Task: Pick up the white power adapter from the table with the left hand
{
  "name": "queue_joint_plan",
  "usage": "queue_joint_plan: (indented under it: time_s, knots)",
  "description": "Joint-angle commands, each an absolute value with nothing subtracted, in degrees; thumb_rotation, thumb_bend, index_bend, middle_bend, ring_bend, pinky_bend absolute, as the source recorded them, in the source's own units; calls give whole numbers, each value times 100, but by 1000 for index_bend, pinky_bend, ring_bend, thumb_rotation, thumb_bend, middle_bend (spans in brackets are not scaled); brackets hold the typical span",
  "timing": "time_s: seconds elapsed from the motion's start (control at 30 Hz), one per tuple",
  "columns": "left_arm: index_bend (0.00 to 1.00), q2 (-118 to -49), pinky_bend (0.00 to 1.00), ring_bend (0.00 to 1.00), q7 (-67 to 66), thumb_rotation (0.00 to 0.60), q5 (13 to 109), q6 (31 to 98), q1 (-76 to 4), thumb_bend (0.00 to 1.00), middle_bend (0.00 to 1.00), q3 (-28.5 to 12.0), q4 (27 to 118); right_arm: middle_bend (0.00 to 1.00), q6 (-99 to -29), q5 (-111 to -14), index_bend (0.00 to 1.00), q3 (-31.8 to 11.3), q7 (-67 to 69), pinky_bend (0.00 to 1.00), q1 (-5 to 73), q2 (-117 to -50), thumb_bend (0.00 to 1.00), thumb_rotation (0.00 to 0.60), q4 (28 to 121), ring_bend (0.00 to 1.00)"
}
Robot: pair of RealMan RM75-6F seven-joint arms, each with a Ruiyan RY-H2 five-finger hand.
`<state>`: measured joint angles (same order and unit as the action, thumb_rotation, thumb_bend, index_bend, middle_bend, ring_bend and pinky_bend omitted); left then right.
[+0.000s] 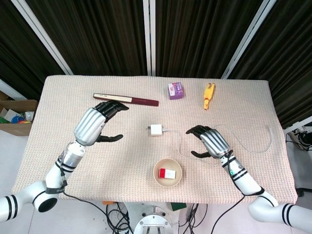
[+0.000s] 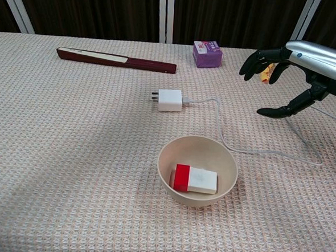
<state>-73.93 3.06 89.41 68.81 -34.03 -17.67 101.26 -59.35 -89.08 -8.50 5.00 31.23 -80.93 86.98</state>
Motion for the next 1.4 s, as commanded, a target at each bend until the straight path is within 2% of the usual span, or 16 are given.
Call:
queue_joint_plan:
  time_s: [0.03, 0.27, 0.37, 0.47, 0.53, 0.63, 0.67, 0.73, 1.1, 1.4]
  knots:
    - [251, -7528, 325, 215, 367, 600, 8765, 6722, -3567, 78, 265, -1809, 9972, 315, -5949, -8893, 342, -832, 484, 364, 3157, -8125, 227, 600, 8668, 212]
    - [252, -7747, 327, 215, 320, 600, 8161, 6253, -3845, 77, 264, -1771, 9625, 318, -6330, -8765, 363, -734, 604, 373, 2909, -7853, 228, 600, 8702, 223]
    - [254, -7867, 364, 220, 60, 600, 7845, 6106, -3947, 78, 263, -1782, 9488, 319, -6521, -8790, 368, -660, 628, 375, 2766, -7626, 229, 600, 8761, 226]
    - [254, -8001, 415, 283, -348, 600, 7453, 5922, -4087, 77, 258, -1795, 9368, 321, -6802, -8826, 377, -596, 623, 375, 2580, -7391, 230, 600, 8859, 230]
    - [254, -8073, 502, 378, -759, 600, 7152, 5771, -4216, 77, 251, -1796, 9316, 322, -6971, -8832, 380, -577, 621, 375, 2470, -7234, 230, 600, 8932, 231]
    - [253, -8251, 788, 576, -1325, 600, 6724, 5588, -4441, 76, 243, -1800, 9269, 322, -7154, -8829, 383, -577, 610, 375, 2361, -7067, 231, 600, 9024, 231]
    - [248, -8314, 851, 615, -1483, 600, 6594, 5517, -4518, 75, 237, -1789, 9248, 322, -7192, -8827, 384, -582, 612, 375, 2340, -7031, 231, 600, 9050, 231]
    - [231, -8466, 904, 661, -1855, 600, 6258, 5346, -4718, 76, 220, -1771, 9195, 322, -7259, -8830, 384, -590, 614, 375, 2308, -6974, 230, 600, 9100, 231]
    - [193, -9513, 945, 701, -3119, 600, 4768, 4933, -5745, 76, 184, -1715, 8326, 322, -7137, -8766, 389, -590, 483, 377, 2371, -6978, 230, 600, 9172, 231]
    - [293, -10088, 951, 717, -3412, 600, 3847, 4767, -6241, 91, 256, -1742, 7672, 322, -7080, -8684, 400, -587, 387, 378, 2390, -7037, 230, 600, 9157, 231]
